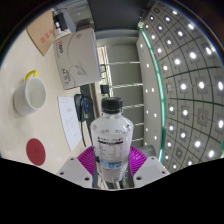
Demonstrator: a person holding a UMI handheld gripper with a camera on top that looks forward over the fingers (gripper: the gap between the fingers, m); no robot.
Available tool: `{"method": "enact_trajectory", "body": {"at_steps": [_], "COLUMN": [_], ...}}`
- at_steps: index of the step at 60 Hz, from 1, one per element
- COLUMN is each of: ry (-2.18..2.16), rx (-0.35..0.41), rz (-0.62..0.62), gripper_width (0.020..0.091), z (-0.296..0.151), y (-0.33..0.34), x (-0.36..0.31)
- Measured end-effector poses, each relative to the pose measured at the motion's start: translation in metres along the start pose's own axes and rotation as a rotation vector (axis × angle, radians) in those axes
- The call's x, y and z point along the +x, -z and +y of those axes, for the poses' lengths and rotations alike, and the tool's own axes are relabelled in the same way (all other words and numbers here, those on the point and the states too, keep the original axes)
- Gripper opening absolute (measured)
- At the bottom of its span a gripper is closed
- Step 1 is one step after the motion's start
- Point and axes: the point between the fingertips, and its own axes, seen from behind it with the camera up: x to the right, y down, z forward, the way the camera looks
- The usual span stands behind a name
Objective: Pour water
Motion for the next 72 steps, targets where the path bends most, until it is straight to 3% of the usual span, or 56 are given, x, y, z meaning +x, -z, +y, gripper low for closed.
{"method": "enact_trajectory", "body": {"at_steps": [13,21,35,58,72], "ry": [0.399,0.582,0.619,-0.428,-1.017], "rx": [0.082,0.104,0.120,0.030,-0.058], "rz": [0.021,0.063,0.034,-0.187,-0.392], "gripper_width": [0.0404,0.0413,0.0414,0.0415,0.0416], "z": [-0.053,-0.065,-0.069,-0.040,-0.008], "y": [-0.013,-0.017,-0.024,-0.010,-0.014], "x": [-0.055,-0.068,-0.078,-0.025,-0.065]}}
